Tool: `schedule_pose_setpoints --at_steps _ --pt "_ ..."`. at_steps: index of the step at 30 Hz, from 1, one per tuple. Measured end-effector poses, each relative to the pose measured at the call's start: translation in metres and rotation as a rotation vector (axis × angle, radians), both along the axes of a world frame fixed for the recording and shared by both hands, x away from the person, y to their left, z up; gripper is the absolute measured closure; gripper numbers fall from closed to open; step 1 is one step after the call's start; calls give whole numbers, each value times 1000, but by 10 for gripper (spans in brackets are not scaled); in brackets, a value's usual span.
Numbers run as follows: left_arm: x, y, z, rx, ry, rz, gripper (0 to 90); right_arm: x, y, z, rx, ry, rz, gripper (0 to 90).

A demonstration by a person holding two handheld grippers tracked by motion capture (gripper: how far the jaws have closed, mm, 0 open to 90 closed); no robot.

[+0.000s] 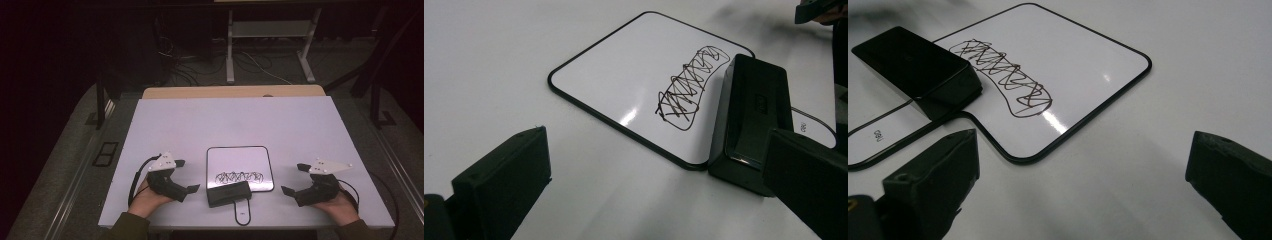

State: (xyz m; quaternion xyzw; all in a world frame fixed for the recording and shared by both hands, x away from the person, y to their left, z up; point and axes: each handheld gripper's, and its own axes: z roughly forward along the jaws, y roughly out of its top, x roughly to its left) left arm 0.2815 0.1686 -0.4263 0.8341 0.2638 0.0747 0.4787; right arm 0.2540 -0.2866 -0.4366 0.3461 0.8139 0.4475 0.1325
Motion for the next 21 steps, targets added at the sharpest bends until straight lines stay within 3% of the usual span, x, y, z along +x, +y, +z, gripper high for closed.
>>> schedule_pose_setpoints --at_steps 21 --pt "2 0 5 -16 -10 -8 0 0 -2 1 20 -5 -8 0"
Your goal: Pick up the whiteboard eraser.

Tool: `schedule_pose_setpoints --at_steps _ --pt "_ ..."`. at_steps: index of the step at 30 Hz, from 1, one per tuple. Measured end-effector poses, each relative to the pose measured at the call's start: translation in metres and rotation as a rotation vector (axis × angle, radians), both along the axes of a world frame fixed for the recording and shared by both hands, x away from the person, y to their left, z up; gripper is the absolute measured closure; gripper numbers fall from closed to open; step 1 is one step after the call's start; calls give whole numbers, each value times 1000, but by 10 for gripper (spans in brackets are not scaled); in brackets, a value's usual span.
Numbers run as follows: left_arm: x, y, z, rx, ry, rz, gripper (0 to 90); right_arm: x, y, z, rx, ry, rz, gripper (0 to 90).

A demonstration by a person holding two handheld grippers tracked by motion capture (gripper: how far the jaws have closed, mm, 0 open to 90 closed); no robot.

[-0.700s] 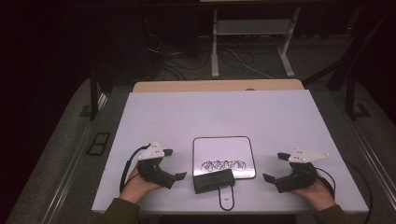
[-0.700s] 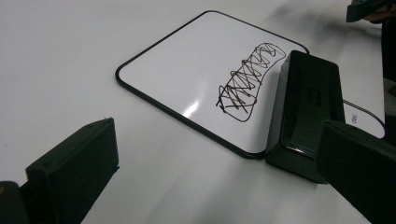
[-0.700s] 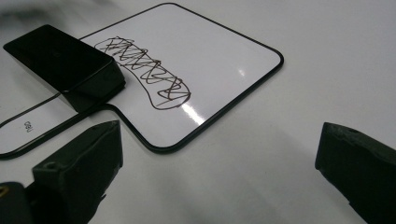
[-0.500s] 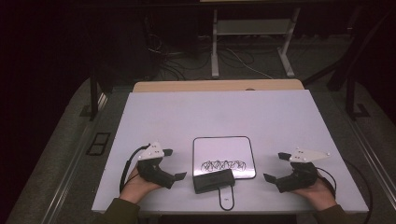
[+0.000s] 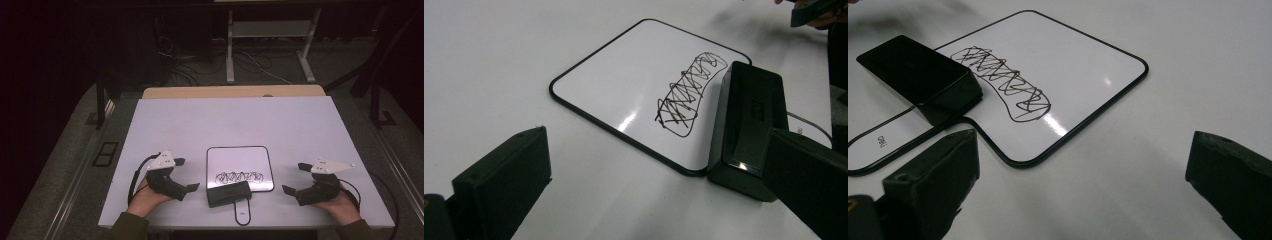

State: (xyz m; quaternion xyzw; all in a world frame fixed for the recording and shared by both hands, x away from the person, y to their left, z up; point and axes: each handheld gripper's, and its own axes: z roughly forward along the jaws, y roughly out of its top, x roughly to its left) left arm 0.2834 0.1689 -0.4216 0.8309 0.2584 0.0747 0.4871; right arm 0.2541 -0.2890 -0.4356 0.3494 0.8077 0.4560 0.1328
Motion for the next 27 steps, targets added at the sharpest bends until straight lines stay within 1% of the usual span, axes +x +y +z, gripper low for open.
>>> schedule_pose_setpoints --at_steps 6,8,10,18,27 --pt "3 -2 3 -15 7 -6 0 0 1 -1 -6 8 6 0" --pt "4 -3 4 -11 2 -10 0 0 1 -1 -6 8 7 0" --pt "4 -4 4 -18 5 -8 0 0 1 -1 -5 8 8 0" --pt "6 -9 8 -16 -1 -25 0 0 1 -1 2 7 8 0" --pt "7 -16 11 -24 -6 -39 0 0 1 -1 3 5 6 0"
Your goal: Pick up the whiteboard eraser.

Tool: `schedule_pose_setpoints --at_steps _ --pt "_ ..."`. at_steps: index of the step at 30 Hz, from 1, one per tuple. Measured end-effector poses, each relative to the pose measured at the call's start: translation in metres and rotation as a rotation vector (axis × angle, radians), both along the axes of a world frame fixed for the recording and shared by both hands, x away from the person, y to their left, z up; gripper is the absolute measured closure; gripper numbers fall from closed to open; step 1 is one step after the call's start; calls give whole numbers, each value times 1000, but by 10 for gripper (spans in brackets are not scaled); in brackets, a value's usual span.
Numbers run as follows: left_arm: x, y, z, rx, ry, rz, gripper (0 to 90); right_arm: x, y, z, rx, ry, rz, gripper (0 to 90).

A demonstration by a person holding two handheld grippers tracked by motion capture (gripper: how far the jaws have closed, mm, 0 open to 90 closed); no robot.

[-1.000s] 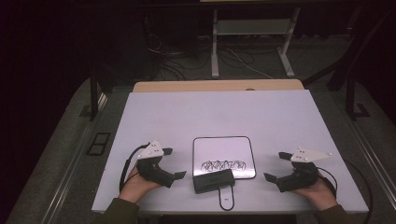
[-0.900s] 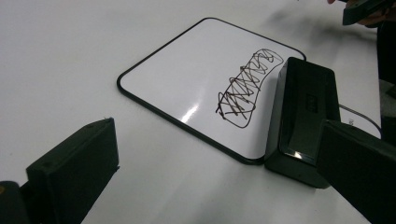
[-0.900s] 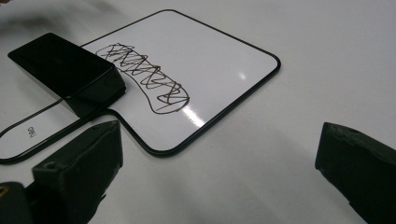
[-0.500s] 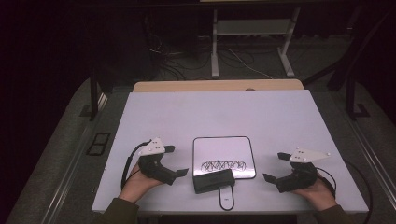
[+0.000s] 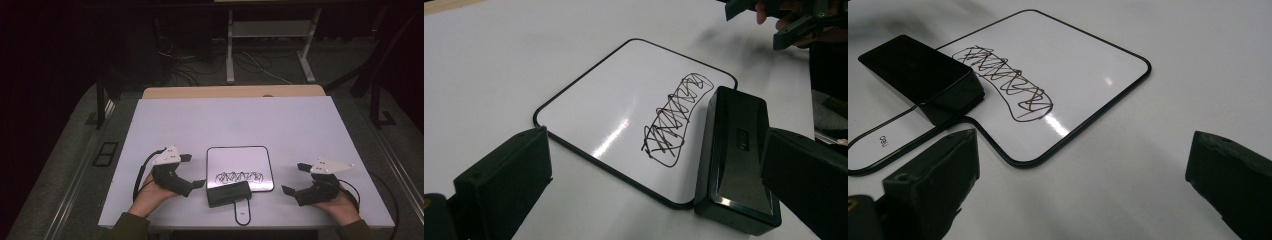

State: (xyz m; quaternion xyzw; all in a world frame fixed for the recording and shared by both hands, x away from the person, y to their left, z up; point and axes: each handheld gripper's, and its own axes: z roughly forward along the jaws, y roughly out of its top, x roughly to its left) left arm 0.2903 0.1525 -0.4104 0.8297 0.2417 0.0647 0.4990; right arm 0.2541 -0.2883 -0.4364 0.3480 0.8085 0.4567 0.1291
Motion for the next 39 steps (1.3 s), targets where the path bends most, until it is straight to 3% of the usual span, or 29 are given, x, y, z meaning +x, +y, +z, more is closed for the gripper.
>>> schedule_pose_setpoints --at_steps 20,39 --pt "8 -23 5 3 -4 -49 10 -1 -3 0 5 -6 -20 0" --pt "18 -55 8 24 -6 -111 62 0 -4 1 8 -9 -30 0"
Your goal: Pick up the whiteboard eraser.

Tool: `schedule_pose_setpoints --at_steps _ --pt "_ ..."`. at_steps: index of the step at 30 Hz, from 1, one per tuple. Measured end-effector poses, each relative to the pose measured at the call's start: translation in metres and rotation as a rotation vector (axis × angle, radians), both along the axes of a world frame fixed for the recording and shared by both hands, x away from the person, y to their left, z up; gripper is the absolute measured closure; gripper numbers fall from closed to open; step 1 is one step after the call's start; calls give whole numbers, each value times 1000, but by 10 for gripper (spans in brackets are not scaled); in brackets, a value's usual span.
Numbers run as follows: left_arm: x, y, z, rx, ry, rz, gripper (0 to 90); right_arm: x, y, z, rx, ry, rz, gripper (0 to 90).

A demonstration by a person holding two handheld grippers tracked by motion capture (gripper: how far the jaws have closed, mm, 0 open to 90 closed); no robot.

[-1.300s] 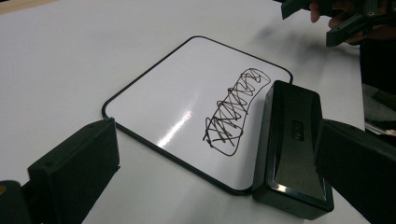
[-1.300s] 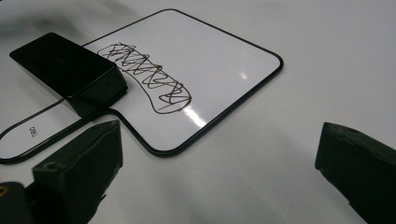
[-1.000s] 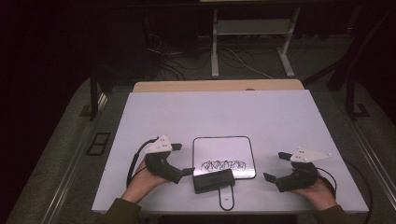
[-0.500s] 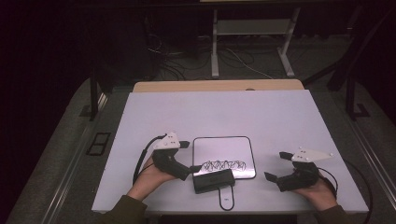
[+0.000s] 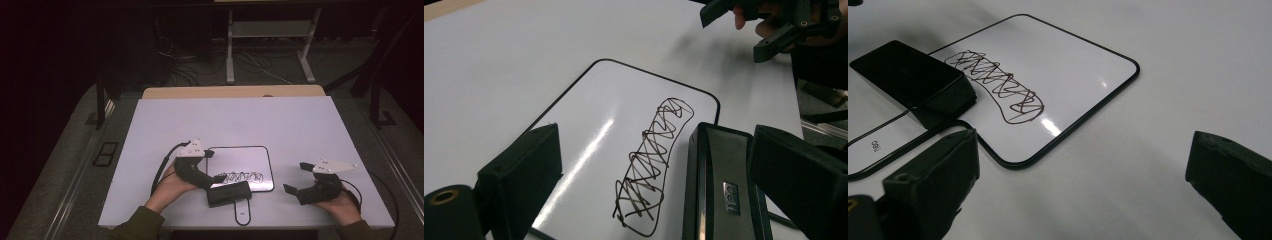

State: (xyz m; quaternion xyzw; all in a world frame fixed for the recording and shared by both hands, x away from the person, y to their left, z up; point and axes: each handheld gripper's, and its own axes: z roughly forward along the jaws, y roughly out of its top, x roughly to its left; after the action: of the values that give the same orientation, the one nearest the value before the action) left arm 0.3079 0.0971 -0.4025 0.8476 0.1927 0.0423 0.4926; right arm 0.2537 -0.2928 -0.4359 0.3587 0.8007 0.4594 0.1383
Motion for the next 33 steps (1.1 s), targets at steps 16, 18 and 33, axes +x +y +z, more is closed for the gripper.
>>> schedule_pose_setpoints --at_steps 16,18,33 --pt "-18 -23 -15 122 10 -124 214 0 0 -1 -8 -1 6 0" --pt "-19 -25 -17 130 18 -138 231 0 0 -1 -8 1 6 0" --pt "-33 -39 -29 232 20 -198 332 -1 1 -1 -14 -1 5 0"
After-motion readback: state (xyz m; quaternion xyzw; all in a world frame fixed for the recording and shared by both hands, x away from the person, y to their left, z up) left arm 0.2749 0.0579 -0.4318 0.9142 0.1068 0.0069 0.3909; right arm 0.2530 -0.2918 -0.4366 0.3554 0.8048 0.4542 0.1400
